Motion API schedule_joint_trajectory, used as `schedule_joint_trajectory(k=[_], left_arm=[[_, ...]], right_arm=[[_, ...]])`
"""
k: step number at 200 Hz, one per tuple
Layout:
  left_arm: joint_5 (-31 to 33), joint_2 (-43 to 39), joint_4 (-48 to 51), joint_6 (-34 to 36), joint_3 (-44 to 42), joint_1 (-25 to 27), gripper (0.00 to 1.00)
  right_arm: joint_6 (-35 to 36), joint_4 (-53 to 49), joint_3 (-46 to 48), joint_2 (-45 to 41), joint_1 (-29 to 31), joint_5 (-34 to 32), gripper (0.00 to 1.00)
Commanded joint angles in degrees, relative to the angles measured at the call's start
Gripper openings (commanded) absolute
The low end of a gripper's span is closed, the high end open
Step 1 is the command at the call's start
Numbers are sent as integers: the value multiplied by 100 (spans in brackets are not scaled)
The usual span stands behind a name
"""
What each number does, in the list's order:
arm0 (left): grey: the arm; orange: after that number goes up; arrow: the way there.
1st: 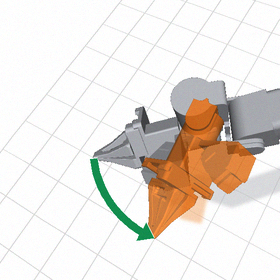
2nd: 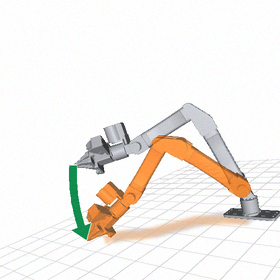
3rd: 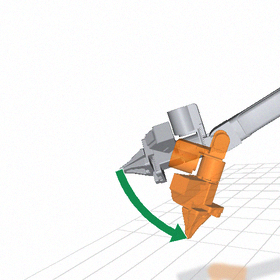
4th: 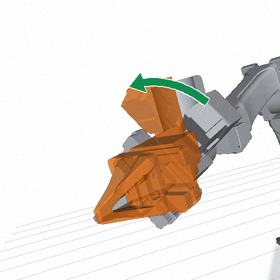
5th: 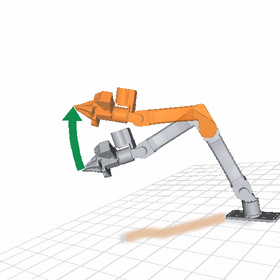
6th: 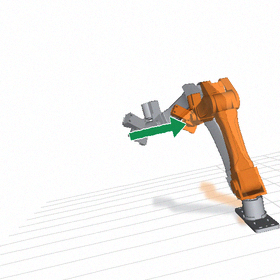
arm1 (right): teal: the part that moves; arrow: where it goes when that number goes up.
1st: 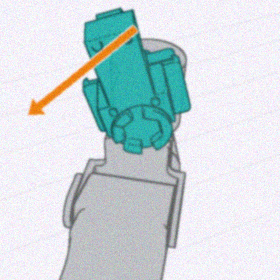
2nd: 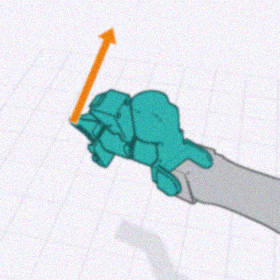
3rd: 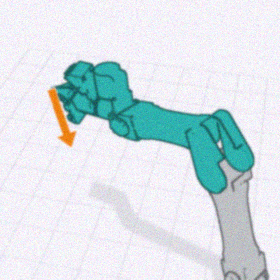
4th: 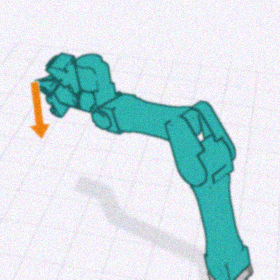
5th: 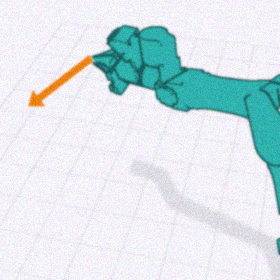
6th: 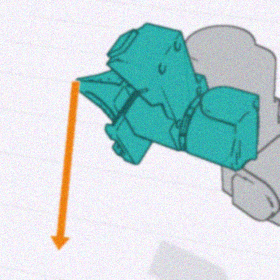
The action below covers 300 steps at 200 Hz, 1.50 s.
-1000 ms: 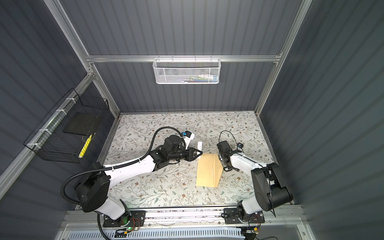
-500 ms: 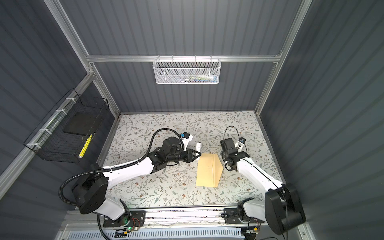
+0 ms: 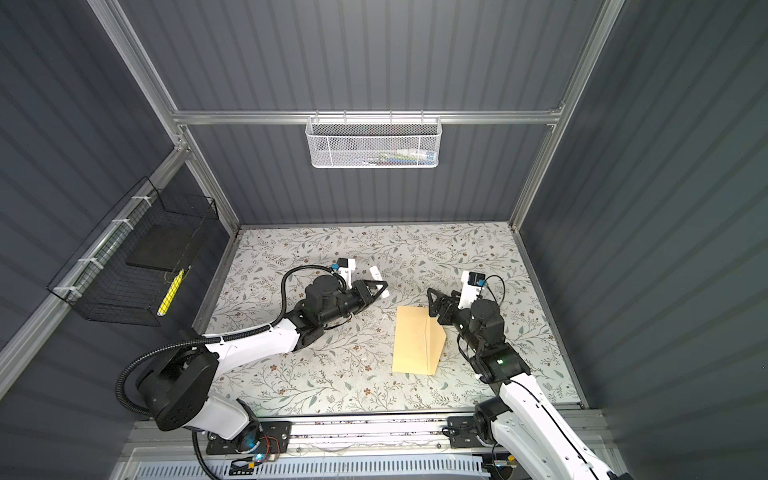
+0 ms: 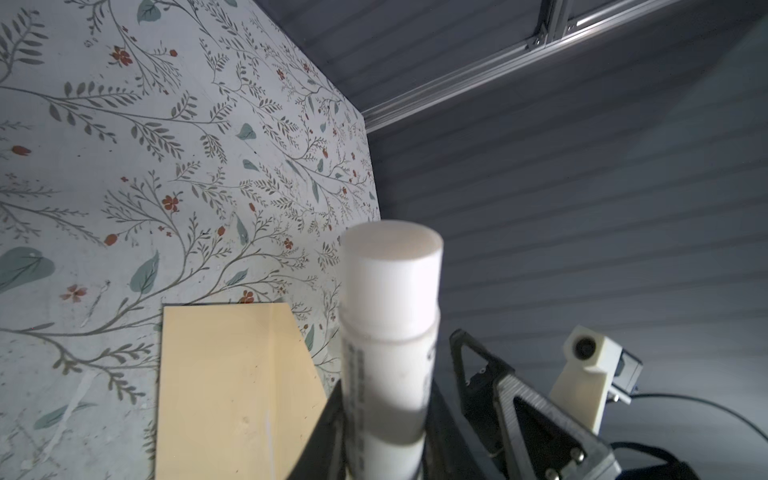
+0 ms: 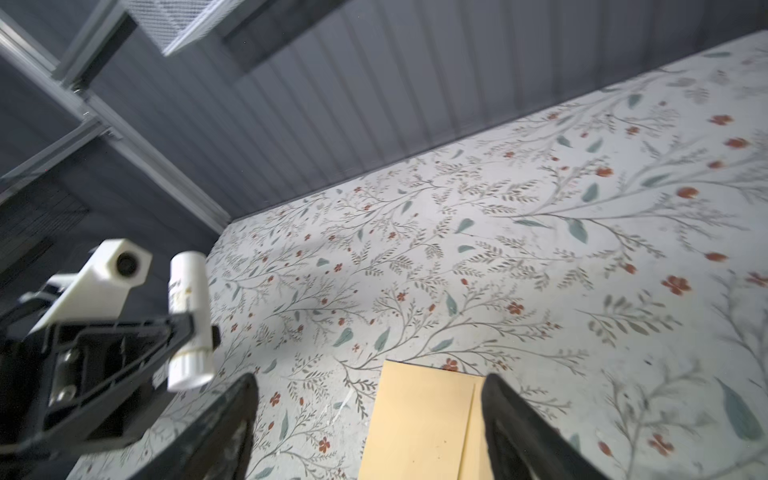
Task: Place the letter into the envelope and seal it
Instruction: 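Move right gripper back to the glue stick and close on its body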
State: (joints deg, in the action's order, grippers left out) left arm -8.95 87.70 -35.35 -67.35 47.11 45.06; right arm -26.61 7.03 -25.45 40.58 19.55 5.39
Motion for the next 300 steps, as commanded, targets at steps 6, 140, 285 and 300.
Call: schedule_joint_trajectory(k=[6,140,285,300], left_arm=[[474,-77,-575,-706,-31,11,4],[416,136,-1106,-1425,-200,10,3],[291,157,-1274,-1539,-339,20,3],[281,177,-1293,-1566,-352,25,3]], right_arm=[[613,970,141,100,140,1148,78],[2275,2887,-99,1959,1743,-57,74],[2431,3126,-697,3011,1784,115,63],[2446,3165,-737,3050,1791,119,62]])
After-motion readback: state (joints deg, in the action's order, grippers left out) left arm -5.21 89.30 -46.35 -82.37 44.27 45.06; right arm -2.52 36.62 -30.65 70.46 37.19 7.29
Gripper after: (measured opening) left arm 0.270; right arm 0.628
